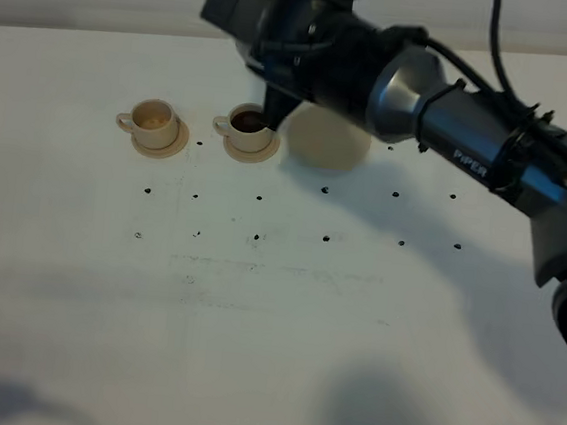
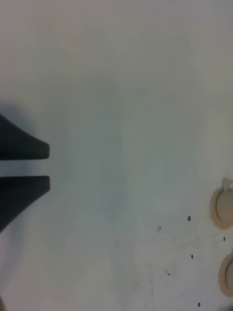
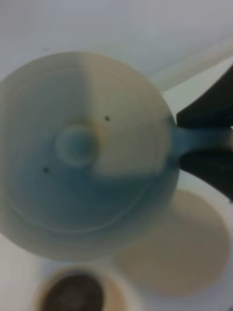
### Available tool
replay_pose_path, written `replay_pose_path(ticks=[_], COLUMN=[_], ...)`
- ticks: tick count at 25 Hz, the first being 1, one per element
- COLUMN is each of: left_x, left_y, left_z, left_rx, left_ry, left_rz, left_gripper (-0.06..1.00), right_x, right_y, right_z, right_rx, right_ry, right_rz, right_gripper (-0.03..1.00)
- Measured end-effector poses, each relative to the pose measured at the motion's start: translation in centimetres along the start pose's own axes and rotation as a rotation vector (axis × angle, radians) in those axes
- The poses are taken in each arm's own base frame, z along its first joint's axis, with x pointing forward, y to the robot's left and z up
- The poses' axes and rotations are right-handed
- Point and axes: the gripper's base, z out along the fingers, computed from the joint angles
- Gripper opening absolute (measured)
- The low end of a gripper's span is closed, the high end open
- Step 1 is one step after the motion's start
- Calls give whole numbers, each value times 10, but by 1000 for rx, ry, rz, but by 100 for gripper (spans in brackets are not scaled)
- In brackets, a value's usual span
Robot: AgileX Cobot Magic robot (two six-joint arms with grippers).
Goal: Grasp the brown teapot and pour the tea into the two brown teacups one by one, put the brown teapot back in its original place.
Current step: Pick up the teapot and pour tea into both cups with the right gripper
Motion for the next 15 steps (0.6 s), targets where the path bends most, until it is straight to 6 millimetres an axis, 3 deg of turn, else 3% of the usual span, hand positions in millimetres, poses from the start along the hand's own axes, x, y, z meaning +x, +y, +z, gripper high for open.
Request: replay_pose_path(ticks=[7,15], left_x=[0,0], left_y=[0,0], left_z=[0,0], left_rx=[0,0], left_ry=[0,0], left_rz=[0,0], left_gripper=[7,7], right_x=[-9,-29], right_y=[2,11], right_z=[-7,-17], right_rx=[-87,-79], right_ry=[-86,-248], right_rz=[87,61], right_gripper=[12,12])
